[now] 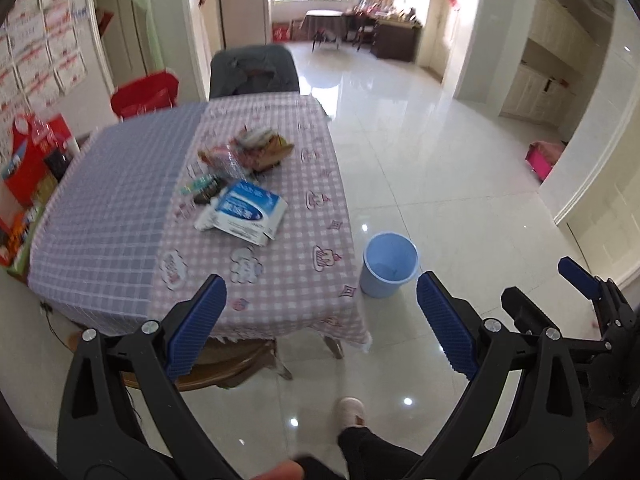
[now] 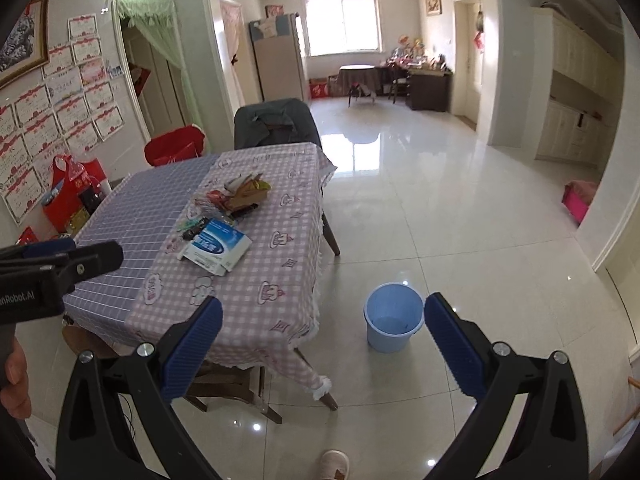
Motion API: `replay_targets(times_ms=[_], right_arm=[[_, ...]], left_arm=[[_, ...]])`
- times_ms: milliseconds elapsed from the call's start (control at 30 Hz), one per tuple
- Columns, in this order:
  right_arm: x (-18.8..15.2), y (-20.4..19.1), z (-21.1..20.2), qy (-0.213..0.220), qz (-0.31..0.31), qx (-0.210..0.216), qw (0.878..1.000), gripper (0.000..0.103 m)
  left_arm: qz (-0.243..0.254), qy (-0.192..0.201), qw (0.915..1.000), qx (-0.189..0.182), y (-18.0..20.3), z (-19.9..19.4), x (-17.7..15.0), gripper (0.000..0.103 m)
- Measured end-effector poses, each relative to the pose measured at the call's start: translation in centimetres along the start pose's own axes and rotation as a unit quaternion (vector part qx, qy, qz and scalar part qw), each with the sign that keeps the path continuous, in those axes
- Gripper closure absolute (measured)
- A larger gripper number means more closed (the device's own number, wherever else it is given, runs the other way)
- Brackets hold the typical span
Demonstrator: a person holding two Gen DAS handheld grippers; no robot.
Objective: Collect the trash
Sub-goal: 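Approach the white-and-blue medicine box and close the left gripper on it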
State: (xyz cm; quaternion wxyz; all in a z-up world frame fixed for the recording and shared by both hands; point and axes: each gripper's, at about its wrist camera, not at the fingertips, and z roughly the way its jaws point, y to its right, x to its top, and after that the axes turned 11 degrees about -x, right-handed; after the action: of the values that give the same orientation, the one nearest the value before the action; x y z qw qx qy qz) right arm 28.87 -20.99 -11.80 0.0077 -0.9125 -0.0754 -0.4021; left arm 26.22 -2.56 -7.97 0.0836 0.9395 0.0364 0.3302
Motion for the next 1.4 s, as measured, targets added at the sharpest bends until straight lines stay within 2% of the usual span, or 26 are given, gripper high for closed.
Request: replay_targets(times_ms=[133, 200, 367, 467, 600, 667, 767, 933, 1000, 1067, 1167, 1200, 1233, 1267, 1400], right_arm=[[0.9, 0.6, 3.8, -0.027, -0.011, 0.004, 1.000, 0.004], [1.2, 0.6, 5.7, -0.041, -0.013, 0.008, 0.999, 0.004], [2.0, -0.8, 10.5, -0.073, -0.019, 0.019, 0.997, 0.004], [3.3, -3.0, 13.3, -0.078, -0.039, 0.023, 0.996, 0.004], [5.0, -5.8, 16.9, -0.092, -0.057, 0.025, 0.994, 0.004], [5.8, -7.2, 18.9, -0.100, -0.063, 0.032, 0.992, 0.004], [7.2, -10.3, 22.1, -0.114, -0.083, 0.034, 0.989, 0.004], [9.3, -14.9, 26.1, -0.128, -0.097, 0.043, 0.986, 0.004], [9.9, -16.3, 27.2, -0.129, -0.106, 0.044, 0.985, 0.004], [10.4, -17.4, 28.3, -0.134, -0.110, 0.044, 0.984, 0.004], [10.9, -18.6, 29.8, -0.142, -0.115, 0.043, 0.982, 0.004], [11.0, -19.0, 30.2, -0.144, -0.116, 0.043, 0.982, 0.004], [11.1, -19.4, 30.7, -0.145, -0.116, 0.043, 0.982, 0.004], [11.3, -19.8, 31.0, -0.146, -0.114, 0.045, 0.982, 0.004], [12.2, -21.6, 32.0, -0.145, -0.113, 0.056, 0.981, 0.004]], left_arm=[[-0.035, -0.040, 0.9984, -0.019, -1.0, 3.9, 0.1, 0.009], [-0.080, -0.046, 0.9948, -0.041, -2.7, 5.9, 0.2, 0.009], [-0.207, -0.044, 0.9739, -0.083, -8.7, 10.3, 0.0, 0.009], [-0.267, -0.027, 0.9599, -0.079, -13.1, 12.9, 0.4, 0.009], [-0.303, -0.007, 0.9497, -0.078, -17.7, 16.2, 1.9, 0.009], [-0.325, -0.018, 0.9434, -0.063, -20.4, 18.7, 2.4, 0.009], [-0.367, -0.024, 0.9272, -0.071, -24.4, 22.2, 2.3, 0.009], [-0.400, -0.036, 0.9126, -0.077, -28.5, 27.3, 1.8, 0.009], [-0.403, -0.047, 0.9103, -0.081, -29.1, 28.9, 1.8, 0.010], [-0.415, -0.057, 0.9036, -0.092, -30.0, 30.7, 1.8, 0.015], [-0.432, -0.061, 0.8923, -0.115, -31.1, 32.3, 1.9, 0.033], [-0.433, -0.062, 0.8904, -0.124, -31.1, 32.4, 2.1, 0.042], [-0.433, -0.061, 0.8885, -0.139, -31.2, 32.6, 2.3, 0.056], [-0.429, -0.060, 0.8877, -0.157, -31.1, 32.7, 2.6, 0.061], [-0.414, -0.043, 0.8903, -0.184, -31.0, 31.4, 4.0, 0.081]])
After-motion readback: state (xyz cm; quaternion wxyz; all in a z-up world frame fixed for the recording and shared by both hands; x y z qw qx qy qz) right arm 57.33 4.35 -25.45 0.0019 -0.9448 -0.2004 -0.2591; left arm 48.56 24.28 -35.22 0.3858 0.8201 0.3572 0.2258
